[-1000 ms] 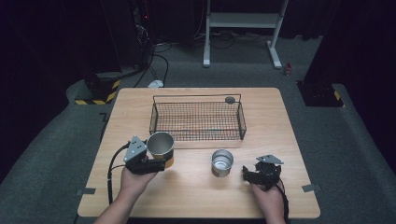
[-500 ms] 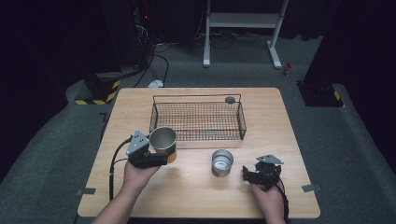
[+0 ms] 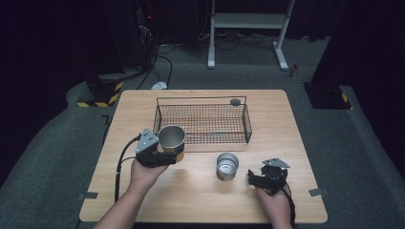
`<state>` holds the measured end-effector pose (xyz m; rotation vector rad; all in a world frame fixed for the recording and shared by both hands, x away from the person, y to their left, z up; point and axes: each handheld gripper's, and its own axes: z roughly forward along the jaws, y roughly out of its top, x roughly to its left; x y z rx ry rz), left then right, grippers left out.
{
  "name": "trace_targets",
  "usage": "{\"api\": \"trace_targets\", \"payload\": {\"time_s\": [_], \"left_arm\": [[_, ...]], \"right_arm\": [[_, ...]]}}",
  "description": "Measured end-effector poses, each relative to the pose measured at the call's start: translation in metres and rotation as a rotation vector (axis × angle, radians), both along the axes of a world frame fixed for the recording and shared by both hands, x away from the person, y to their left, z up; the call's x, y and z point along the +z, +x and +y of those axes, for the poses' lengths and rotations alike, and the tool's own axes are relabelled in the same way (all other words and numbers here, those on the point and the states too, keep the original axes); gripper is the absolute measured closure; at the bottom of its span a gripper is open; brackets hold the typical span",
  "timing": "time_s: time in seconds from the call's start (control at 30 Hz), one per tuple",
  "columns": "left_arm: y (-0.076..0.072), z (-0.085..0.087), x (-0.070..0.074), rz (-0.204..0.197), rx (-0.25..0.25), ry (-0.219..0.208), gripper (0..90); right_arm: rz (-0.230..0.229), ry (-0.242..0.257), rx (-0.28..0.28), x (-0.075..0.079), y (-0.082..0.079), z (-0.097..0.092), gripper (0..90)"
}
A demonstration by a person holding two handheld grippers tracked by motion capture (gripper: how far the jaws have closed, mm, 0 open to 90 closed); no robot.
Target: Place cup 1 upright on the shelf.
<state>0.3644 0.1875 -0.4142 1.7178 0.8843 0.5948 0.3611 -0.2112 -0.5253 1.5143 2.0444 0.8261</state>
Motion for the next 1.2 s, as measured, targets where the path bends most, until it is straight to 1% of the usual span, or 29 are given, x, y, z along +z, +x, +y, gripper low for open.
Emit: {"api": "trace_targets", "payload": {"time_s": [0.17, 0.23, 0.27, 0.5, 0.57, 0.63, 0.73, 0.93, 1.03, 1.07, 1.1, 1.13, 1.2], "left_arm": [[0.005, -0.003, 0.004, 0.023, 0.000, 0.003, 14.1], [0.007, -0.003, 0.006, 0.039, -0.009, -0.009, 14.1], [0.008, -0.003, 0.006, 0.043, -0.010, -0.007, 14.1], [0.011, -0.003, 0.011, 0.043, -0.022, -0.015, 14.1], [0.011, -0.002, 0.012, 0.043, -0.015, -0.016, 14.1], [0.014, 0.000, 0.012, 0.049, -0.010, -0.031, 14.1], [0.015, 0.001, 0.013, 0.051, -0.009, -0.031, 14.1], [0.020, 0.002, 0.014, 0.042, -0.004, -0.043, 14.1], [0.021, 0.003, 0.015, 0.044, -0.002, -0.040, 14.1], [0.022, 0.003, 0.016, 0.038, -0.002, -0.031, 14.2], [0.022, 0.003, 0.016, 0.038, -0.002, -0.031, 14.1], [0.024, 0.002, 0.018, 0.027, -0.001, -0.023, 14.1], [0.025, 0.001, 0.019, 0.024, 0.000, -0.024, 14.1]], "right_arm": [[0.000, 0.000, 0.001, 0.000, 0.000, 0.000, 9.6], [-0.001, 0.000, 0.001, 0.000, 0.000, 0.000, 9.7], [-0.001, 0.000, 0.001, 0.000, 0.000, 0.000, 9.7], [-0.002, -0.001, 0.003, 0.000, 0.000, 0.000, 9.7], [-0.002, -0.001, 0.003, 0.000, 0.000, 0.000, 9.7], [-0.002, -0.002, 0.004, 0.000, 0.000, 0.000, 9.8], [-0.001, 0.000, 0.001, 0.000, 0.000, 0.000, 9.7], [-0.002, -0.001, 0.003, 0.000, 0.000, 0.000, 9.8], [-0.002, -0.001, 0.002, 0.000, 0.000, 0.000, 9.8], [-0.002, -0.001, 0.003, 0.000, 0.000, 0.000, 9.8], [-0.002, -0.001, 0.003, 0.000, 0.000, 0.000, 9.8], [-0.002, -0.001, 0.003, 0.000, 0.000, 0.000, 9.8], [-0.002, -0.001, 0.003, 0.000, 0.000, 0.000, 9.8]]}}
